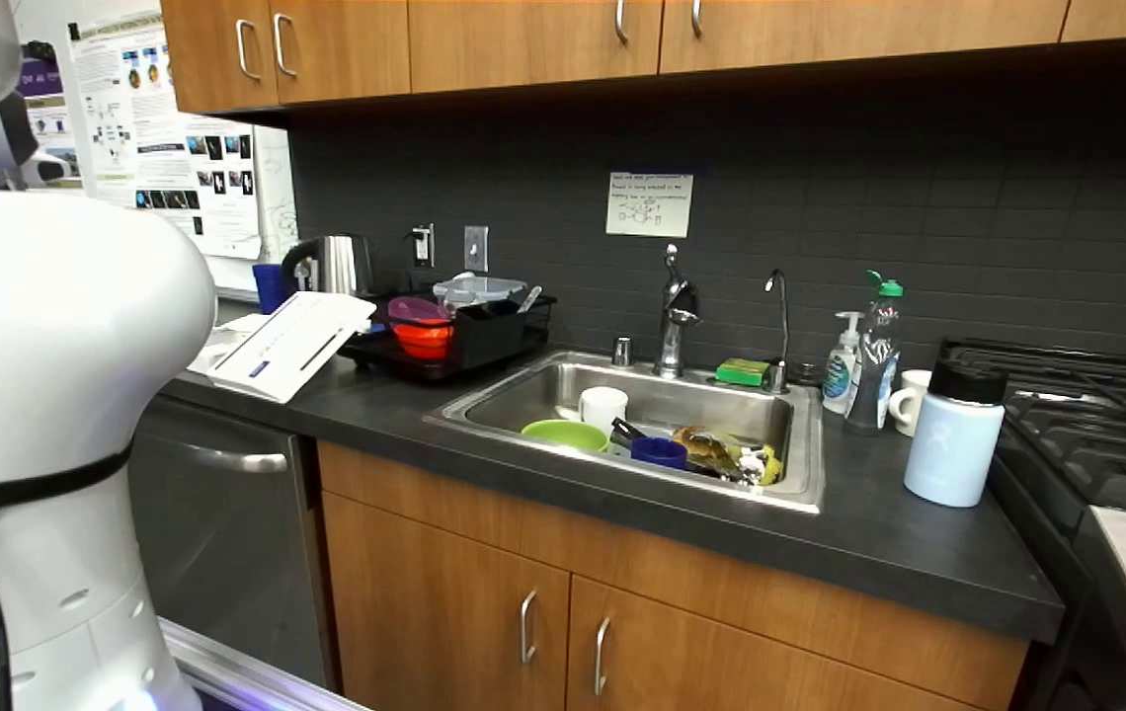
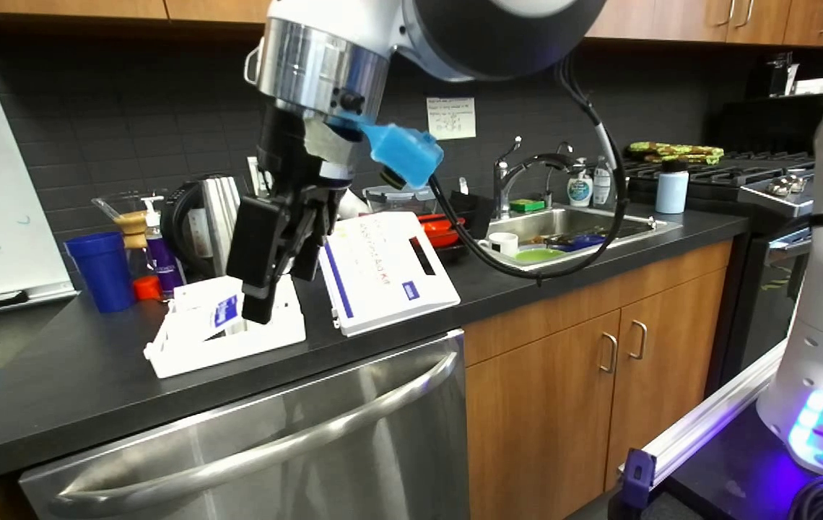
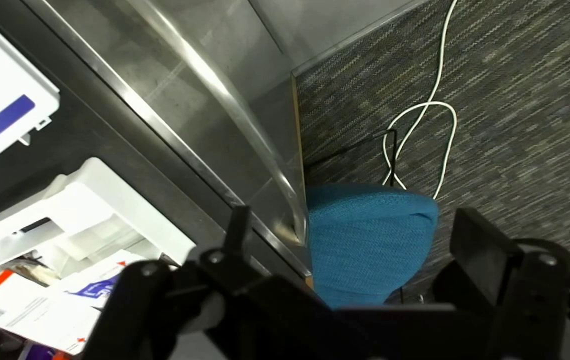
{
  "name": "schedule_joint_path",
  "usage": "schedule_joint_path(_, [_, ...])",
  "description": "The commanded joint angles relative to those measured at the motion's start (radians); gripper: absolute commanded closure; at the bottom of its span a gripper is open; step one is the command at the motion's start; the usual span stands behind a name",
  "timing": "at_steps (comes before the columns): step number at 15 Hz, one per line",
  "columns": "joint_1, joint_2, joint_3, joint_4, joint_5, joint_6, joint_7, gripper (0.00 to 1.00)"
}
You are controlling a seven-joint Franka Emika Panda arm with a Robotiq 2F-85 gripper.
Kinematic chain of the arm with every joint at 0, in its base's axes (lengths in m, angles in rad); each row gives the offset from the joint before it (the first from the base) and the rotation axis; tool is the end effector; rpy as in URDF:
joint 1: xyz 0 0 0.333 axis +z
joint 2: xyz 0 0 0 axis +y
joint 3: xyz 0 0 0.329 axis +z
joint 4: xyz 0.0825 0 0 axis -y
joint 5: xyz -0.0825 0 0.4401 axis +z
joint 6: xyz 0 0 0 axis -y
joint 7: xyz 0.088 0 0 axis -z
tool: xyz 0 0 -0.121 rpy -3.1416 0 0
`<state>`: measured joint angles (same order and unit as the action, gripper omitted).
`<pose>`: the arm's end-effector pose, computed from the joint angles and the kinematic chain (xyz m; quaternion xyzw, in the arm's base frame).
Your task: Remove a white and blue object from the box on the left and put it on the counter
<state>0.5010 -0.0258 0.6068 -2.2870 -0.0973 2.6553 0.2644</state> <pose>0.2629 0.5323 0.3666 -0.8778 -0.4367 -0.1733 0.0930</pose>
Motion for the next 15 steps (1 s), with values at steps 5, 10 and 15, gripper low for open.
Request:
schedule_joint_path(5, [0.027,0.146,-0.023,0.151,-0.280,-0.021,0.115,0.00])
schedule_joint_path(10, [0.121,0.267,-0.122,0.268,-0.497,-0.049,0.201,0.00])
schedule_joint_path(15, [0.240,0.355,-0.253,0.387,-0.565,-0.068,0.240,0.00])
